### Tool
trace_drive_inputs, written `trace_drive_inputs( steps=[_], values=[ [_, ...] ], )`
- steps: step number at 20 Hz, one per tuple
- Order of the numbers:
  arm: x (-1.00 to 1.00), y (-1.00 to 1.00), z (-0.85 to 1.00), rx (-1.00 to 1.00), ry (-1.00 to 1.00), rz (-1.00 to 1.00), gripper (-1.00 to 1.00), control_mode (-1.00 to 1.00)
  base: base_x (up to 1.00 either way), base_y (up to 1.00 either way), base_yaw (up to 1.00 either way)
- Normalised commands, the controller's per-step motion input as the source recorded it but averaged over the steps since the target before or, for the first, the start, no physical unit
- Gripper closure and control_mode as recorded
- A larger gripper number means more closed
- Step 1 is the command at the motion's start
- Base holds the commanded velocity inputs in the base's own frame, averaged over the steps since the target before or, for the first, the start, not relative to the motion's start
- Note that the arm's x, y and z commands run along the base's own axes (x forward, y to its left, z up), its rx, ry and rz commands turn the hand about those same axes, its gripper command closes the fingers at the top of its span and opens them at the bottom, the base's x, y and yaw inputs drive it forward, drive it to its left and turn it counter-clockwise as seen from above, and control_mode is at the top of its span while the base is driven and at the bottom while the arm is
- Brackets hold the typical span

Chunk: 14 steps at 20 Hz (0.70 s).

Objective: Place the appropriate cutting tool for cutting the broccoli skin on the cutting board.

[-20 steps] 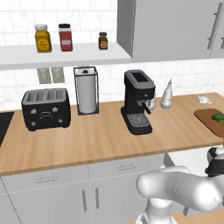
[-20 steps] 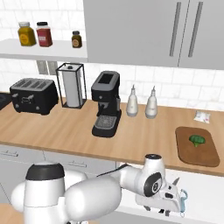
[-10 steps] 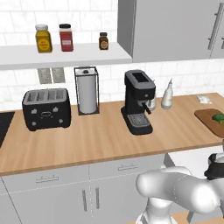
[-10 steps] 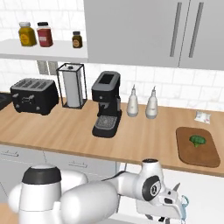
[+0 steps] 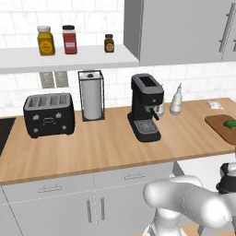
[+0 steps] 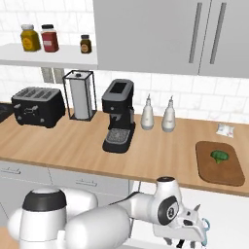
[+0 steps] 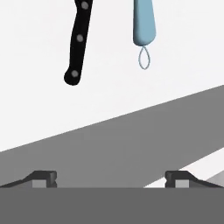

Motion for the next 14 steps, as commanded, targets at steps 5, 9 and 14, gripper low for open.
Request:
trace_drive_inputs(
  steps=[5,9,14],
  values=[
    [0.49,-0.08,-0.02,0.06,0.00,-0.03,-1.00,-1.00,0.00,0.00,0.00],
    [0.39,0.00,-0.05,0.10,0.00,-0.07,-1.00,-1.00,0.00,0.00,0.00],
    [0.03,0.00,-0.31,0.07,0.00,-0.09,-1.00,-1.00,0.00,0.00,0.00]
  ],
)
